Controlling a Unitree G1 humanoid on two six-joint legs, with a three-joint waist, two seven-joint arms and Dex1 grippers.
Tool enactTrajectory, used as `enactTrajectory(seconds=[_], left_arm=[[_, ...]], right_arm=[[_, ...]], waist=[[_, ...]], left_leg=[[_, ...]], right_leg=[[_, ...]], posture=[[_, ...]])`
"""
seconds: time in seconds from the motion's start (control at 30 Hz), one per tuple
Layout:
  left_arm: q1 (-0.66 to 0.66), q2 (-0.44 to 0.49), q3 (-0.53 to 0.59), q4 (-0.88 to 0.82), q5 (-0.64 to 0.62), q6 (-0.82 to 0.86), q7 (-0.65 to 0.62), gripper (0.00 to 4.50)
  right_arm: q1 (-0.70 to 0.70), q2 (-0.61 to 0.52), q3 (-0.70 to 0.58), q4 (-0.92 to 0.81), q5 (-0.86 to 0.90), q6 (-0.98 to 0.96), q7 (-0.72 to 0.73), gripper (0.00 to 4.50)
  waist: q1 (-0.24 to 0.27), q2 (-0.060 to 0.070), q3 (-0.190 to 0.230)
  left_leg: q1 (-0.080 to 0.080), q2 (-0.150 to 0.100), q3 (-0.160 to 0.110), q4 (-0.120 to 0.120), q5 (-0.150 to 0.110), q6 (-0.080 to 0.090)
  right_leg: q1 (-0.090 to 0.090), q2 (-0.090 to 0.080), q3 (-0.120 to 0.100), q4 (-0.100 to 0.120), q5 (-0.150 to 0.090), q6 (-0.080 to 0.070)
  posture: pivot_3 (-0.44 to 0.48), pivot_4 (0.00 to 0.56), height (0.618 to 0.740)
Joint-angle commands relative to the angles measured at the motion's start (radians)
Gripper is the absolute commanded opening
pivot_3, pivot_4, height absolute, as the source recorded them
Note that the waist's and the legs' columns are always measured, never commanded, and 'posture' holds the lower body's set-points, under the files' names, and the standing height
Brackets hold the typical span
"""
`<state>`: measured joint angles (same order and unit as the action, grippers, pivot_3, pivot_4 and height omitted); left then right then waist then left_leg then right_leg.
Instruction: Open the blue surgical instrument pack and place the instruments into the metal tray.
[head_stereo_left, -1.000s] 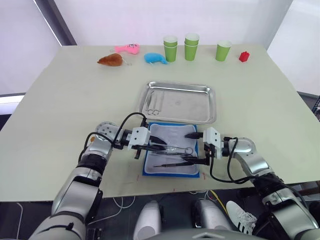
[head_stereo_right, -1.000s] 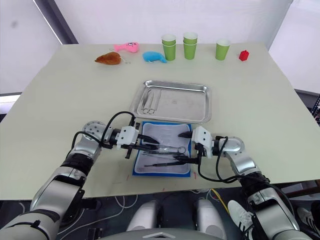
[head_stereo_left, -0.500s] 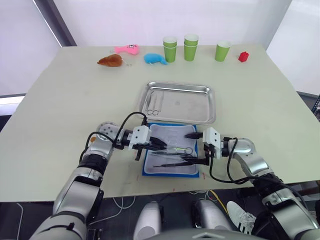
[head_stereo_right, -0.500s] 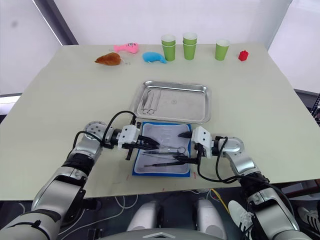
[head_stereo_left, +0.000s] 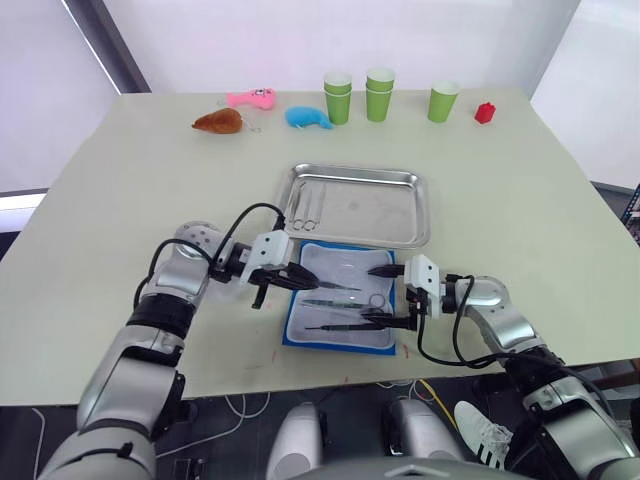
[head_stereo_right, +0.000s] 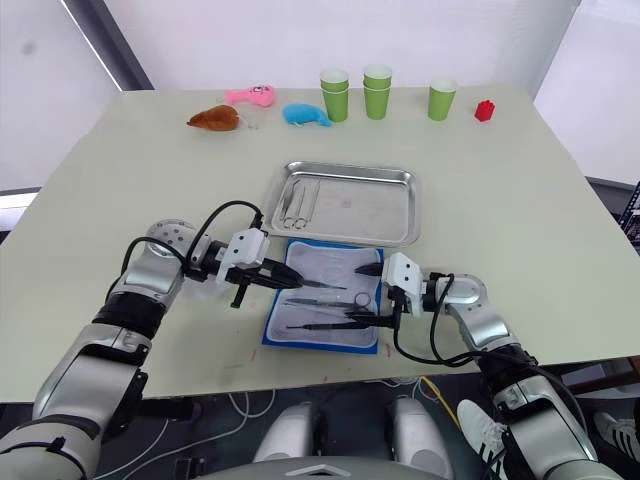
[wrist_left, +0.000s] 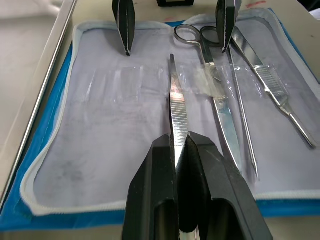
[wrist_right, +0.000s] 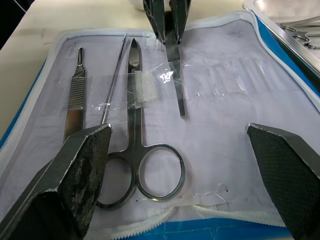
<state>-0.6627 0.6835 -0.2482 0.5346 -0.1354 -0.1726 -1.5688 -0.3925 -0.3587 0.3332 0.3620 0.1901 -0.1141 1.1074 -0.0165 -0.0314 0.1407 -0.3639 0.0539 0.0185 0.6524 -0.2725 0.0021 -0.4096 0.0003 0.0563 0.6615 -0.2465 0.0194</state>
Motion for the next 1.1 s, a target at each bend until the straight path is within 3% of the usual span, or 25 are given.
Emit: enactTrajectory(seconds=[0.03,0.7,1.0,1.1], left_arm=[[-0.032,0.042,0.017,-0.099,-0.019,0.077,-0.037,0.17],[-0.046,0.237,-0.056,-0.283,-0.077,0.26,-0.046,0.17],[-0.08,0.342,-0.085,-0.279,-0.117,0.248,-0.046,0.17],[-0.101,0.326,-0.044,-0.254,-0.133,0.299,-0.042,0.17]], right_arm=[[0.06,-0.023,0.062,0.103,-0.098,0.038,0.003,4.5],[0.058,-0.01,0.066,0.114,-0.102,0.03,0.0,4.5],[0.061,-0.007,0.069,0.113,-0.1,0.03,0.002,4.5],[0.06,-0.005,0.07,0.117,-0.101,0.028,0.003,4.5]], waist=[[0.0,0.0,0.0],[-0.001,0.0,0.0],[-0.003,-0.001,0.001],[-0.001,-0.001,0.0]], left_leg=[[0.0,0.0,0.0,0.0,0.0,0.0],[0.0,0.001,0.0,0.0,0.0,0.0],[0.001,0.001,0.001,0.0,0.0,0.0],[0.001,0.001,0.001,0.0,0.0,0.0]], right_leg=[[0.0,0.0,0.0,0.0,0.0,0.0],[0.0,0.0,0.0,0.0,-0.001,-0.001],[0.0,0.001,0.001,0.0,-0.001,-0.001],[0.0,0.001,0.0,0.0,-0.001,-0.001]], posture=[[0.0,0.15,0.739],[0.0,0.15,0.739],[0.0,0.15,0.739],[0.0,0.15,0.739]])
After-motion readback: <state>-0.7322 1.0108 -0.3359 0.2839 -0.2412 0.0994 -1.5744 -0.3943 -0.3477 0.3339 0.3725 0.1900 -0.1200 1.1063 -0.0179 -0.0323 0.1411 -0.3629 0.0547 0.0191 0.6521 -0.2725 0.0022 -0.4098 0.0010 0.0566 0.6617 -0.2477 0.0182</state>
